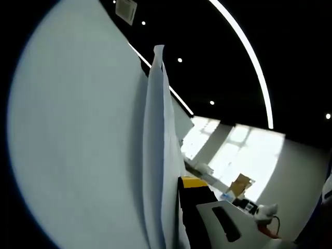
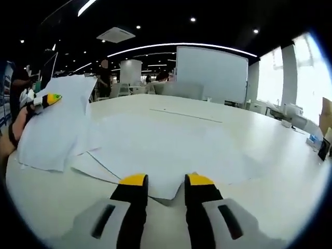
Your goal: Organize the stack of printing papers by aligning and flattening the scattered papers on the table
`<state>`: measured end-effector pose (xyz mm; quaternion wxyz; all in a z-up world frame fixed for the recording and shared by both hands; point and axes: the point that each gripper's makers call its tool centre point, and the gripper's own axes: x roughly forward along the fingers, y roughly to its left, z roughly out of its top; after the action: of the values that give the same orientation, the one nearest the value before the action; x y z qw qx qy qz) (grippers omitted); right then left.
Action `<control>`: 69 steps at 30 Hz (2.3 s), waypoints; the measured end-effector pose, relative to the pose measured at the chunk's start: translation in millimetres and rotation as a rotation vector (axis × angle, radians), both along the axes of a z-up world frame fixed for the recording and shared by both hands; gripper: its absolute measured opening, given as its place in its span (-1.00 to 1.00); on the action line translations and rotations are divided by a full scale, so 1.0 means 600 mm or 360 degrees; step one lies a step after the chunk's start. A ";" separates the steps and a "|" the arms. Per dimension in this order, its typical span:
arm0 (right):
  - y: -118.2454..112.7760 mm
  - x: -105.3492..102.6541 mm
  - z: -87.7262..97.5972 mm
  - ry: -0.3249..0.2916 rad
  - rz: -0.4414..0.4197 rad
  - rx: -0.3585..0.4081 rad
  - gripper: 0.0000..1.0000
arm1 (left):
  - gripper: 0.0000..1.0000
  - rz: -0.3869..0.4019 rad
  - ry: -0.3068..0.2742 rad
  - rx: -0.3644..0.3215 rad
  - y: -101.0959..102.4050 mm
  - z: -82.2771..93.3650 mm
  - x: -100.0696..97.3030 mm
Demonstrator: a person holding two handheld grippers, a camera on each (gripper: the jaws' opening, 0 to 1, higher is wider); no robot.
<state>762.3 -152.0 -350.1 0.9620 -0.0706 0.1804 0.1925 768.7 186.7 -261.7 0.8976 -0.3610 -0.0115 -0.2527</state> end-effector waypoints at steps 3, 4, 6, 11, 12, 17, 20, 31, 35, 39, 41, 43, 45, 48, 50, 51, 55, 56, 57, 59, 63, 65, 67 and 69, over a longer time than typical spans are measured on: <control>-0.002 0.001 0.001 -0.0029 0.0006 -0.0055 -0.62 | -0.88 0.0000 0.0000 -0.0001 0.000 0.000 0.000; 0.002 -0.002 0.001 -0.0029 0.0022 -0.0061 -0.69 | -0.88 0.0000 0.0000 -0.0001 -0.001 0.000 0.000; 0.004 -0.003 0.001 -0.0043 0.0031 -0.0094 -0.72 | -0.88 0.0000 0.0000 -0.0001 -0.001 0.000 0.000; 0.003 -0.004 0.003 -0.0053 0.0027 -0.0127 -0.86 | -0.88 -0.0001 0.0001 -0.0004 -0.001 0.000 0.000; 0.003 -0.004 0.003 -0.0051 0.0028 -0.0125 -0.89 | -0.88 -0.0001 0.0001 -0.0005 -0.001 0.001 0.000; 0.005 -0.005 0.002 -0.0048 0.0038 -0.0123 -0.95 | -0.88 -0.0002 0.0001 -0.0008 -0.002 0.001 0.000; 0.006 -0.006 0.003 -0.0050 0.0041 -0.0114 -0.96 | -0.88 -0.0003 0.0002 -0.0009 -0.002 0.001 0.000; 0.003 -0.007 0.010 -0.0049 0.0029 -0.0023 -1.00 | -0.88 0.0000 0.0004 -0.0007 -0.001 0.001 0.000; 0.006 -0.011 0.012 -0.0055 0.0033 -0.0013 -1.00 | -0.88 0.0001 0.0003 -0.0005 0.000 0.001 0.000; 0.011 -0.016 0.017 -0.0058 0.0030 0.0020 -1.00 | -0.88 0.0002 0.0002 -0.0002 0.000 0.001 0.001; 0.011 -0.017 0.019 -0.0058 0.0027 0.0042 -1.00 | -0.88 0.0002 0.0002 -0.0003 0.001 0.001 0.001; 0.011 -0.017 0.020 -0.0059 0.0024 0.0063 -1.00 | -0.88 0.0002 0.0002 -0.0001 0.002 0.001 0.001; 0.013 -0.019 0.021 -0.0059 0.0024 0.0074 -1.00 | -0.88 0.0003 0.0002 -0.0001 0.003 0.001 0.001; 0.013 -0.020 0.024 -0.0062 0.0019 0.0094 -1.00 | -0.88 0.0003 0.0002 0.0000 0.003 0.001 0.001; 0.012 -0.021 0.026 -0.0065 0.0014 0.0110 -1.00 | -0.88 0.0003 0.0002 0.0000 0.003 0.001 0.001; 0.012 -0.022 0.027 -0.0066 0.0011 0.0120 -1.00 | -0.88 0.0003 0.0002 0.0001 0.003 0.001 0.001; 0.013 -0.024 0.030 -0.0068 0.0007 0.0148 -1.00 | -0.88 0.0004 0.0001 0.0003 0.003 0.001 0.001; 0.014 -0.025 0.031 -0.0068 0.0008 0.0154 -1.00 | -0.88 0.0003 0.0001 0.0004 0.003 0.001 0.001; 0.015 -0.025 0.032 -0.0068 0.0009 0.0160 -1.00 | -0.88 0.0002 0.0001 0.0006 0.003 0.001 0.001; 0.017 -0.027 0.034 -0.0067 0.0012 0.0179 -1.00 | -0.88 0.0001 0.0000 0.0011 0.002 0.001 0.001; 0.018 -0.029 0.037 -0.0066 0.0010 0.0213 -1.00 | -0.88 0.0001 0.0001 0.0013 0.001 0.001 0.001; 0.017 -0.030 0.040 -0.0070 0.0007 0.0232 -1.00 | -0.88 0.0001 0.0001 0.0013 0.002 0.001 0.002; 0.015 -0.029 0.043 -0.0078 0.0007 0.0255 -1.00 | -0.88 0.0001 0.0000 0.0015 0.002 0.001 0.002; 0.008 -0.024 0.045 -0.0082 0.0009 0.0273 -1.00 | -0.88 0.0001 -0.0001 0.0017 0.002 0.000 0.002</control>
<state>747.9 -147.0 -323.2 0.9683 0.0067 0.1381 0.2082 769.9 187.6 -261.6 0.8997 -0.3560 -0.0105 -0.2524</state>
